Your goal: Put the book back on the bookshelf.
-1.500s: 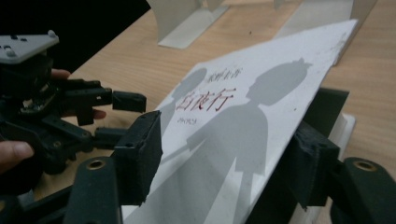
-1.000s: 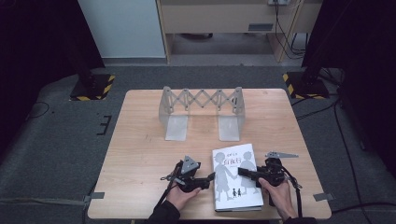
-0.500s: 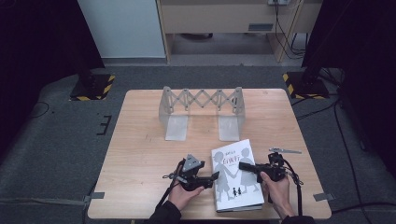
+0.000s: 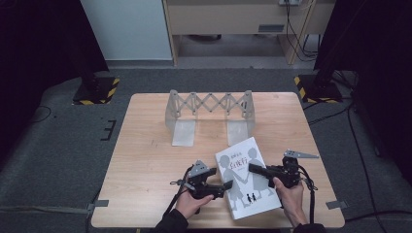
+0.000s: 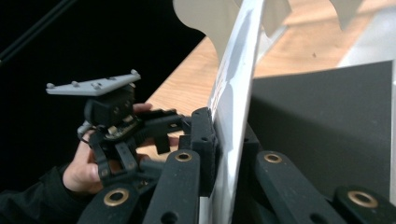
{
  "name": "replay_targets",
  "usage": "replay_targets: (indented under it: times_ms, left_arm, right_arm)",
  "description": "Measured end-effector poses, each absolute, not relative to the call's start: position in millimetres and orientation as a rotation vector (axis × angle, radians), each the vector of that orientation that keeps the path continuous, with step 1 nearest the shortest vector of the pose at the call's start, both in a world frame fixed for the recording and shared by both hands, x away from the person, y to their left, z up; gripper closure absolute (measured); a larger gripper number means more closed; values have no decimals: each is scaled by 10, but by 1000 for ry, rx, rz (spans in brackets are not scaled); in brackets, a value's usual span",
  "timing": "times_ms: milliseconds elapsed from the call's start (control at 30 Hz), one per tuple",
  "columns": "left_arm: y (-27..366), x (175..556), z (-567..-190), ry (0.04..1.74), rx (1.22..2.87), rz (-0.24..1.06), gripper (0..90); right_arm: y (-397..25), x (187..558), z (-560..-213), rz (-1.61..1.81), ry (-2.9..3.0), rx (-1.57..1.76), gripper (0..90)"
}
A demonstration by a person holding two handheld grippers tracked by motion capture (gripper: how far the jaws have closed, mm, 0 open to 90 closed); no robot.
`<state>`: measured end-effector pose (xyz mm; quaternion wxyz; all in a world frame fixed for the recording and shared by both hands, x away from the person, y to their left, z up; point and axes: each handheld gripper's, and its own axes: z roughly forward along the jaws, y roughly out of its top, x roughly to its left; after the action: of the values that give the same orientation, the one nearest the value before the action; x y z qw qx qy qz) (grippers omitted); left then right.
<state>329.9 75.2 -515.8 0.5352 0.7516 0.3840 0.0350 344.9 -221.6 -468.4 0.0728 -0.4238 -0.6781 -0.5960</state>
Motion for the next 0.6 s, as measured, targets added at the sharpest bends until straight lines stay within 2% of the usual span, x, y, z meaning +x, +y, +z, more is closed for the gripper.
replay_targets:
  times_ms: [67, 167, 200, 467, 600]
  left_arm:
    - [739, 3302, -5176, 911, 1794, 84, 56]
    - [741, 3320, -5206, 911, 1778, 63, 30]
    - [746, 3340, -5248, 916, 1754, 19, 18]
    - [719, 3376, -5339, 905, 1701, -124, 0]
    - [721, 3399, -5354, 913, 1711, -139, 0]
  right_arm:
    - [-2204, 3446, -4678, -1790, -2045, -1258, 844]
    - [-2212, 3453, -4689, -1789, -2037, -1254, 844]
    - [-2221, 3452, -4702, -1799, -2031, -1244, 844]
    - [-2225, 3436, -4695, -1818, -2035, -1200, 844]
    - [-2238, 3475, -4742, -1796, -2008, -1221, 842]
